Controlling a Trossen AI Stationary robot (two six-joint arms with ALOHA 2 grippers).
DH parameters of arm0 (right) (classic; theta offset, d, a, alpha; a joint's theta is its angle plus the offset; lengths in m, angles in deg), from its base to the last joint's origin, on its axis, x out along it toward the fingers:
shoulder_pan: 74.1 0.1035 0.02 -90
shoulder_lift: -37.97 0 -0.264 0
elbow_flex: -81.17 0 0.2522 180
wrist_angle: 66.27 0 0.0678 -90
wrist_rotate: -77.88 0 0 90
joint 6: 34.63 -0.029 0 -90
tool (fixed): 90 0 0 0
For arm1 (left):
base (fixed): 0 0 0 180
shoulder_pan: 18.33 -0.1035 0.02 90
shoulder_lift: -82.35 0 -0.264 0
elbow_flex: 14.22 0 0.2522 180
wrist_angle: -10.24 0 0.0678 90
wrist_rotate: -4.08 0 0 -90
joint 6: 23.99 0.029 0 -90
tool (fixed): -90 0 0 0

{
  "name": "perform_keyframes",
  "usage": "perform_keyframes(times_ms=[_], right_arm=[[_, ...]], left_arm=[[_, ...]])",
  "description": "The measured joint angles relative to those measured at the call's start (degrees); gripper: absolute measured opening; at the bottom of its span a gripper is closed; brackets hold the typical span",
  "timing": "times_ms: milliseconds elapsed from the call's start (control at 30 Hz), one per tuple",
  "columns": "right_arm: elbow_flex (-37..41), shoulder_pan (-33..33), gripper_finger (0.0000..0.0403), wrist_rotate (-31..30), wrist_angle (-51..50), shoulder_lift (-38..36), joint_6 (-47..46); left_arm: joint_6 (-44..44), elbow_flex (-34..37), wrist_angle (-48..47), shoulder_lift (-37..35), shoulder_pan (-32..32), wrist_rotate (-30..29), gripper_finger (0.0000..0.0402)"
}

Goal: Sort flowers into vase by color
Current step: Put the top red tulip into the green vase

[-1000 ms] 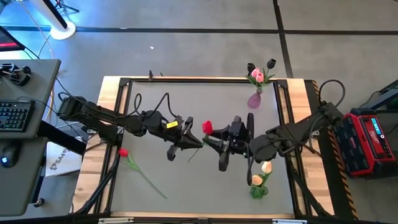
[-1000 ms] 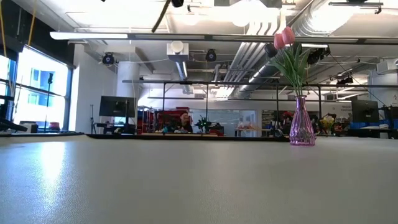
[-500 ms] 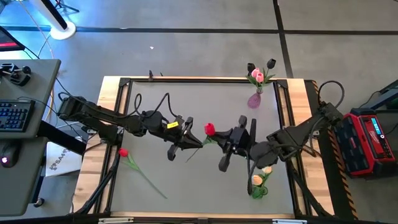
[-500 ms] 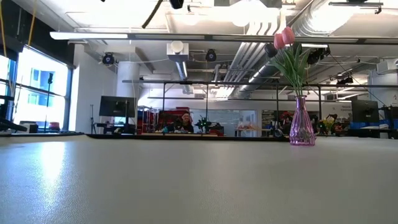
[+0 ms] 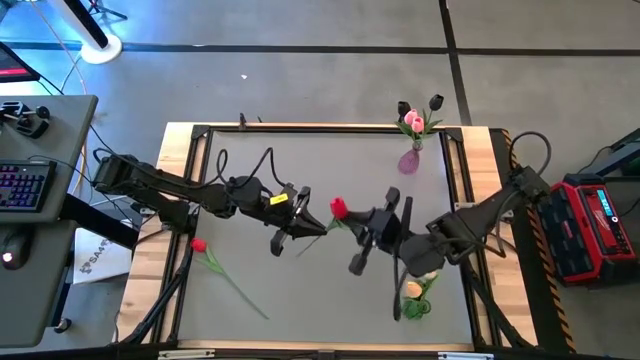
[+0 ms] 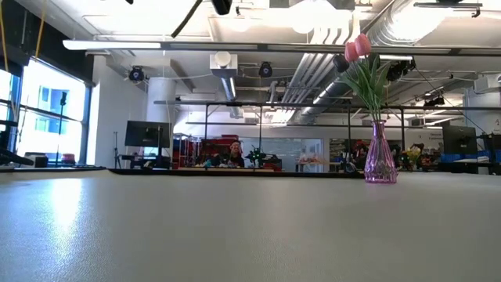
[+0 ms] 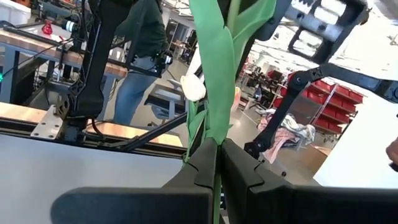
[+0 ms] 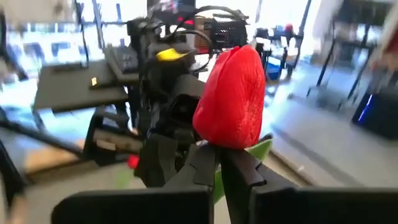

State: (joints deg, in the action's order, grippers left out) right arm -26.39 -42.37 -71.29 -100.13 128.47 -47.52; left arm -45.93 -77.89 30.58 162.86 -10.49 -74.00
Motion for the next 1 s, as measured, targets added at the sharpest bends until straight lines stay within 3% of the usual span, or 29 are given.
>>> perform_keyframes(times_ms=[133, 533, 733, 1000], right_arm=[[0.0, -1.4, 0.0031, 1.4, -0.1, -0.8, -9.6], [0.0, -2.5, 0.0184, 10.4, 2.0, -1.8, -18.4], [0.0, -1.1, 0.0199, 10.1, 1.6, -2.8, -15.8], [0.0, 2.5, 0.0199, -0.4, -5.9, -7.2, -14.4]], left_arm=[[-0.5, 0.0, 0.6, 0.0, 0.0, 0.2, 0.0], [-1.6, 0.0, 2.3, 0.0, 0.1, 3.7, 0.0], [-1.5, 0.0, 3.2, 0.0, 0.1, 6.4, 0.0], [-0.2, 0.0, 10.3, 0.1, -0.1, 7.7, 0.0]])
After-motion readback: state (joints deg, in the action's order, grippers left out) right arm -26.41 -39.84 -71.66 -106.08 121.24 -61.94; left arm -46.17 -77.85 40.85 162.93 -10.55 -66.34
